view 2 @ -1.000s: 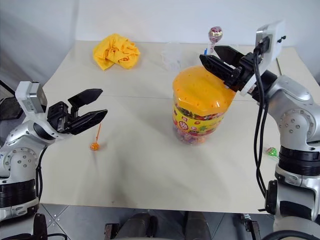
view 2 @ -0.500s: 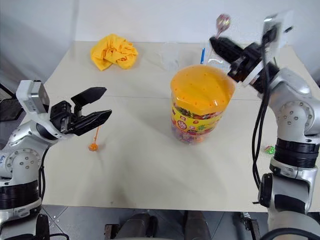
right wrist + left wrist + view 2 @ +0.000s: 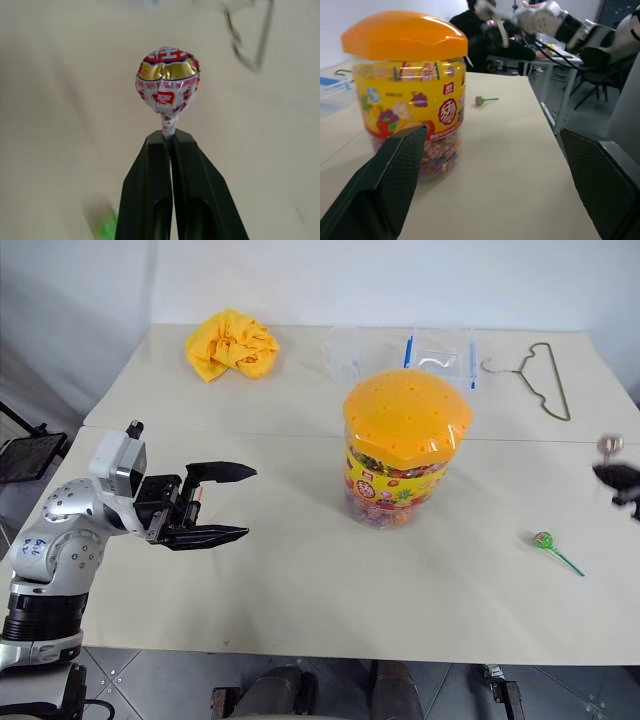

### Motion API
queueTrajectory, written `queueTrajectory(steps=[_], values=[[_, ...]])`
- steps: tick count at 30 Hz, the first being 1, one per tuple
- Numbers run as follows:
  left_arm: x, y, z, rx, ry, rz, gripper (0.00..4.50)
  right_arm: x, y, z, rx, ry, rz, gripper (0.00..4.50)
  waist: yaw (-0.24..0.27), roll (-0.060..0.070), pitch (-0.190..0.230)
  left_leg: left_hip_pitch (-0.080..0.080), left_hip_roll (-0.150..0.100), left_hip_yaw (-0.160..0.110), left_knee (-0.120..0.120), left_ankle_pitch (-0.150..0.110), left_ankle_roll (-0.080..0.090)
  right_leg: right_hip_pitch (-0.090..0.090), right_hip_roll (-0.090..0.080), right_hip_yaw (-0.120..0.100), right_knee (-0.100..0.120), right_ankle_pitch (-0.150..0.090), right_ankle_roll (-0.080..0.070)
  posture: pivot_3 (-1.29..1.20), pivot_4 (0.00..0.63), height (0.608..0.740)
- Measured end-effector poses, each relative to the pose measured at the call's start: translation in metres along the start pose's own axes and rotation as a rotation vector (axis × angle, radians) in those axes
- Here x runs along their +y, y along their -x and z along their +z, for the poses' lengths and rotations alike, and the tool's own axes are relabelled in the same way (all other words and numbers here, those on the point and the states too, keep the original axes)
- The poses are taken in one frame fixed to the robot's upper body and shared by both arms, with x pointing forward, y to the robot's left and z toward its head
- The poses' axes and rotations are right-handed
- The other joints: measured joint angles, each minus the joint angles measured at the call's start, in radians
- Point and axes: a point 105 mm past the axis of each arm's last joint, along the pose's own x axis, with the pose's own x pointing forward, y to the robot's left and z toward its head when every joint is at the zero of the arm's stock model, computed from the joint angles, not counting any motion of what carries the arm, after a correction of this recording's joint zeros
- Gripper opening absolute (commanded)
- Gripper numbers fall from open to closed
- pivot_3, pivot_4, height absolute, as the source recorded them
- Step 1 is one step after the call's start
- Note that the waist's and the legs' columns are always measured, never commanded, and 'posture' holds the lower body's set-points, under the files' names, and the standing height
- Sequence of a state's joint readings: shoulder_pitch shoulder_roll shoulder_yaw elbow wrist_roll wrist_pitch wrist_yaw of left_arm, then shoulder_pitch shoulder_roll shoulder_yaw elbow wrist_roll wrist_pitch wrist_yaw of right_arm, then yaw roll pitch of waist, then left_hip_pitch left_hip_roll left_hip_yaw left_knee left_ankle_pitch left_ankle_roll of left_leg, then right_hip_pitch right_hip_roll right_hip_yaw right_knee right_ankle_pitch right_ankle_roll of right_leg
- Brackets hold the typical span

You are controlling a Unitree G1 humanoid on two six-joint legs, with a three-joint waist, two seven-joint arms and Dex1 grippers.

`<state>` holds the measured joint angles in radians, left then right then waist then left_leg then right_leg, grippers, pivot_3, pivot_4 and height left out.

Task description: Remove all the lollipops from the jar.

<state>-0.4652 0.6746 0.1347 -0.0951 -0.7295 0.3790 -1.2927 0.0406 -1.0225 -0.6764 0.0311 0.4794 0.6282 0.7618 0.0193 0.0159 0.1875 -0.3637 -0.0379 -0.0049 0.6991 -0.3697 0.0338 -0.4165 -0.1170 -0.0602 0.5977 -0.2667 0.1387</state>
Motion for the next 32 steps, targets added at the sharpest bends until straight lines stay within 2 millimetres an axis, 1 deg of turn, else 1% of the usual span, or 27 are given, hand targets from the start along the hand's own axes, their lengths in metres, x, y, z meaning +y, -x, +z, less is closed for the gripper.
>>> queueTrajectory(steps=[1, 3, 5, 7, 10, 14, 16, 17, 18, 19, 22, 24, 26, 28, 30, 32], values=[[0.001, 0.000, -0.001, 0.003, 0.000, 0.001, 4.50, 0.001, 0.001, -0.014, 0.034, -0.010, -0.013, 0.03, -0.001, 0.000, 0.000, 0.002, 0.000, 0.001, 0.000, 0.000, 0.000, 0.001, 0.000, 0.002, 0.001, 0.000, 0.000, 0.00, 0.150, 0.740], [0.002, 0.002, -0.002, 0.004, 0.005, 0.005, 4.50, 0.003, 0.004, -0.037, 0.093, -0.005, -0.023, 0.03, -0.002, 0.001, 0.000, 0.005, -0.001, 0.003, -0.002, 0.000, 0.000, 0.001, 0.000, 0.006, 0.002, 0.000, 0.000, 0.00, 0.150, 0.740], [0.002, 0.002, -0.003, 0.005, 0.009, 0.005, 4.50, 0.003, 0.007, -0.048, 0.132, 0.031, -0.035, 0.03, -0.001, 0.001, 0.000, 0.006, -0.001, 0.004, -0.002, 0.000, 0.000, 0.001, 0.000, 0.007, 0.002, 0.000, 0.000, 0.00, 0.150, 0.740], [0.001, 0.002, -0.004, 0.008, 0.009, 0.001, 4.50, 0.001, 0.009, -0.053, 0.146, 0.059, -0.059, 0.03, 0.000, 0.001, 0.000, 0.007, -0.001, 0.003, -0.002, 0.000, 0.000, 0.002, 0.000, 0.007, 0.002, 0.000, 0.000, 0.00, 0.150, 0.740], [0.002, 0.001, -0.005, 0.018, 0.011, 0.004, 4.50, 0.003, 0.009, -0.062, 0.154, 0.041, -0.064, 0.71, 0.001, 0.001, 0.000, 0.007, -0.001, 0.003, -0.002, 0.000, 0.000, 0.002, 0.000, 0.008, 0.002, 0.000, 0.000, 0.00, 0.150, 0.740], [0.004, 0.003, -0.006, 0.026, 0.032, 0.037, 4.50, 0.005, 0.009, -0.059, 0.120, 0.050, -0.051, 2.04, 0.003, 0.001, 0.000, 0.007, -0.001, 0.003, -0.002, 0.000, 0.000, 0.002, 0.000, 0.008, 0.002, 0.000, 0.000, 0.00, 0.150, 0.740], [0.006, 0.006, -0.008, 0.045, 0.042, 0.057, 4.50, 0.010, 0.011, -0.056, 0.078, 0.040, -0.012, 2.64, 0.004, 0.001, 0.000, 0.007, -0.001, 0.002, -0.002, 0.000, 0.000, 0.002, 0.000, 0.008, 0.001, 0.000, 0.000, 0.00, 0.150, 0.740], [0.007, 0.007, -0.008, 0.050, 0.041, 0.071, 4.50, 0.015, 0.013, -0.052, 0.037, 0.033, 0.019, 3.05, 0.005, 0.001, 0.000, 0.007, -0.001, 0.002, -0.002, 0.000, 0.000, 0.002, 0.000, 0.007, 0.001, 0.000, 0.000, 0.00, 0.150, 0.740], [0.010, 0.009, -0.008, 0.056, 0.041, 0.090, 4.50, 0.019, 0.015, -0.045, -0.026, 0.025, 0.054, 3.32, 0.005, 0.001, 0.000, 0.007, -0.001, 0.002, -0.002, 0.000, 0.000, 0.003, 0.000, 0.007, 0.001, 0.000, 0.000, 0.00, 0.150, 0.740], [0.013, 0.012, -0.010, 0.068, 0.041, 0.117, 4.50, 0.026, 0.018, -0.035, -0.109, 0.023, 0.098, 3.69, 0.004, 0.001, 0.000, 0.007, -0.001, 0.002, -0.002, -0.001, 0.000, 0.003, 0.001, 0.007, 0.000, 0.000, 0.000, 0.00, 0.150, 0.740], [0.024, 0.025, -0.014, 0.095, 0.048, 0.212, 4.50, 0.046, 0.028, 0.003, -0.368, 0.051, 0.227, 3.69, 0.002, 0.001, 0.000, 0.008, 0.000, 0.002, -0.002, -0.001, 0.000, 0.004, 0.001, 0.007, 0.001, 0.000, 0.000, 0.00, 0.150, 0.740], [0.029, 0.033, -0.015, 0.106, 0.033, 0.259, 4.50, 0.055, 0.033, 0.022, -0.455, 0.083, 0.283, 3.69, 0.000, 0.001, 0.000, 0.008, 0.000, 0.002, -0.002, -0.001, -0.001, 0.004, 0.001, 0.007, 0.001, 0.000, 0.000, 0.00, 0.150, 0.740], [0.034, 0.044, -0.017, 0.132, 0.020, 0.316, 4.50, 0.073, 0.035, 0.039, -0.497, 0.127, 0.391, 4.05, 0.000, 0.001, 0.000, 0.008, 0.000, 0.002, -0.003, -0.001, -0.001, 0.004, 0.001, 0.007, 0.001, 0.000, 0.000, 0.00, 0.150, 0.740], [0.036, 0.056, -0.020, 0.172, -0.004, 0.370, 4.50, 0.096, 0.034, 0.050, -0.517, 0.176, 0.510, 4.47, -0.001, 0.001, 0.000, 0.009, 0.001, 0.002, -0.003, -0.001, -0.001, 0.004, 0.001, 0.008, 0.000, 0.000, 0.000, 0.00, 0.150, 0.740], [0.035, 0.069, -0.029, 0.205, -0.021, 0.421, 4.50, 0.127, 0.033, 0.063, -0.563, 0.216, 0.640, 4.47, -0.002, 0.001, 0.000, 0.009, 0.001, 0.002, -0.003, -0.001, -0.001, 0.004, 0.000, 0.007, 0.000, 0.000, 0.000, 0.00, 0.150, 0.740], [0.033, 0.073, -0.034, 0.216, -0.021, 0.434, 4.50, 0.147, 0.034, 0.064, -0.564, 0.242, 0.730, 4.47, 0.002, 0.000, 0.000, 0.008, 0.001, 0.000, -0.003, -0.002, -0.002, 0.004, 0.000, 0.008, 0.000, 0.000, -0.001, 0.00, 0.150, 0.740]])
